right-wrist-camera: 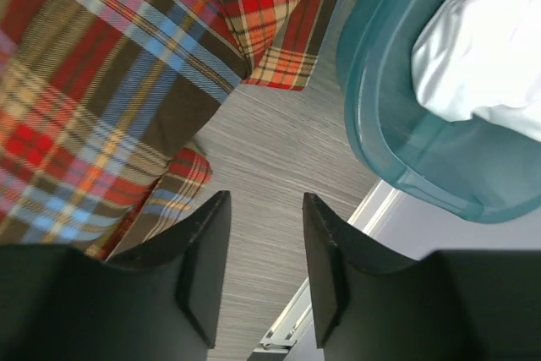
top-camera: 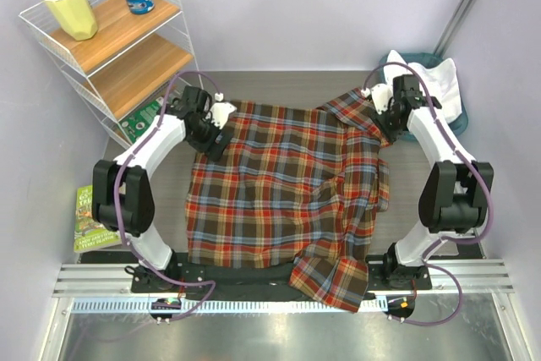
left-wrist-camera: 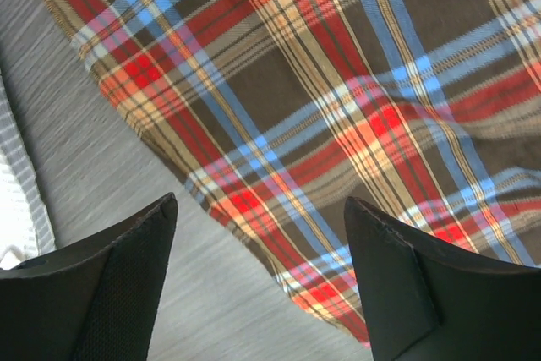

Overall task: Fold and stack the long sleeve shirts
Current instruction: Flatten the shirt out

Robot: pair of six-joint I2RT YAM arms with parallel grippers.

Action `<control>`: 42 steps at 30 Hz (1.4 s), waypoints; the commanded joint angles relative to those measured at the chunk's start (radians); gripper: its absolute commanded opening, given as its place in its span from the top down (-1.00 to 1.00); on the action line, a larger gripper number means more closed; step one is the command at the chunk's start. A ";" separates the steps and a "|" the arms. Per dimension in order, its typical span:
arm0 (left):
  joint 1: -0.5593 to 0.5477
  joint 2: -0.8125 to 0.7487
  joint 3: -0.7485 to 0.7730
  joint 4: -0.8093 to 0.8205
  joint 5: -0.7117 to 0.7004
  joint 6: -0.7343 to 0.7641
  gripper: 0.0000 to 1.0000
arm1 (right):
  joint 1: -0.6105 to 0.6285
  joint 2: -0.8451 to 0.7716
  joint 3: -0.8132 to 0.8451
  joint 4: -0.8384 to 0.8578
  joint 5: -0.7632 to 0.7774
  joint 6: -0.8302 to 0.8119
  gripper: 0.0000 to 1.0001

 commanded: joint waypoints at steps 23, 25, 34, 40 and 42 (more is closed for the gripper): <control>0.041 0.479 0.320 0.007 -0.200 0.063 0.12 | -0.007 0.156 0.039 0.081 0.030 -0.034 0.21; 0.074 0.453 0.265 0.016 -0.208 0.096 0.14 | -0.007 0.163 0.035 0.082 0.023 -0.034 0.21; 0.127 0.422 0.219 0.022 -0.257 0.163 0.13 | -0.001 0.278 0.091 0.087 -0.019 -0.034 0.13; 0.127 0.414 0.220 0.016 -0.240 0.168 0.10 | 0.011 0.335 0.133 0.153 -0.011 0.002 0.09; 0.127 0.409 0.220 0.015 -0.236 0.163 0.10 | 0.011 0.349 0.153 0.176 -0.011 0.026 0.10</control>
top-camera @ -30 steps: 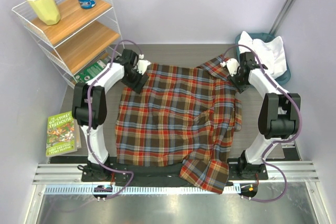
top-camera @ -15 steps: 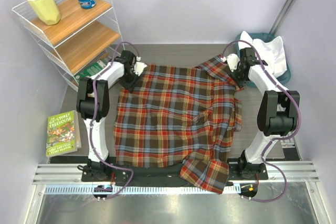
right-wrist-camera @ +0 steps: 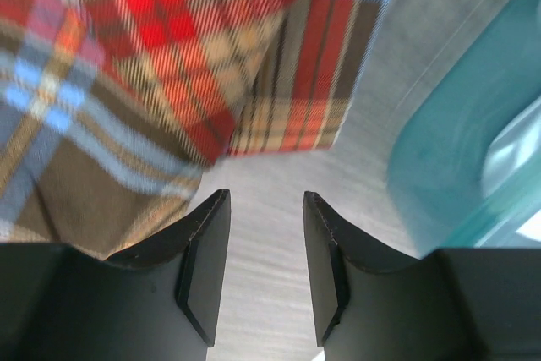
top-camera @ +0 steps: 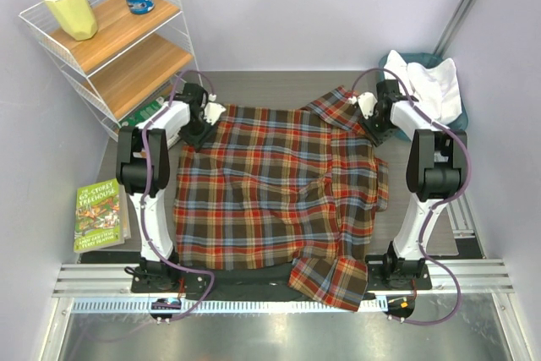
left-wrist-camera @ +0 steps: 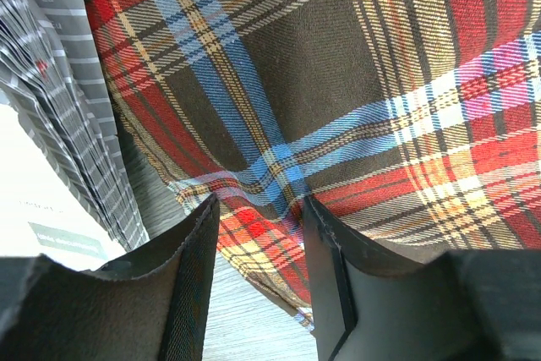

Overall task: Fold and stack the long sleeve shirts
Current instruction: Flatten the shirt out

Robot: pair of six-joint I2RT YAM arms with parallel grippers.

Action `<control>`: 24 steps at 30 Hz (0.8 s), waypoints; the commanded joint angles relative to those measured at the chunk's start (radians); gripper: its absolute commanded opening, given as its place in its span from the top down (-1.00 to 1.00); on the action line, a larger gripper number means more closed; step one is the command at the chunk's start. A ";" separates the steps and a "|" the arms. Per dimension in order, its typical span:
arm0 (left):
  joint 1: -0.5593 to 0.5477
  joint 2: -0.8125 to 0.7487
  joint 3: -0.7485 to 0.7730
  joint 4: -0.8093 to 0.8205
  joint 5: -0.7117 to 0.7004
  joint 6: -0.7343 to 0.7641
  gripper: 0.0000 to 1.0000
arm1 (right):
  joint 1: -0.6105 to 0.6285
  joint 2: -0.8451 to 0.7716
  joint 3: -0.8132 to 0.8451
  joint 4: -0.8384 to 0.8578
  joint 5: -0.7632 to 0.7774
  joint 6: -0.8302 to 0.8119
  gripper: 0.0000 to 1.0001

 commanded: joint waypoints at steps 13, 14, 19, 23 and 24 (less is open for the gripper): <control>0.011 -0.042 -0.033 -0.029 -0.032 0.050 0.06 | 0.000 0.170 0.195 0.042 -0.091 0.173 -0.23; 0.011 -0.043 -0.033 -0.029 -0.032 0.050 0.06 | -0.005 0.180 0.199 0.034 -0.105 0.182 -0.26; 0.012 -0.051 -0.039 -0.030 -0.035 0.057 0.05 | -0.028 0.237 0.226 -0.018 -0.160 0.223 -0.33; 0.014 -0.052 -0.027 -0.041 -0.037 0.059 0.04 | -0.028 0.263 0.221 -0.055 -0.200 0.214 0.26; 0.014 -0.049 -0.023 -0.042 -0.037 0.057 0.04 | -0.028 0.265 0.221 -0.061 -0.203 0.211 0.51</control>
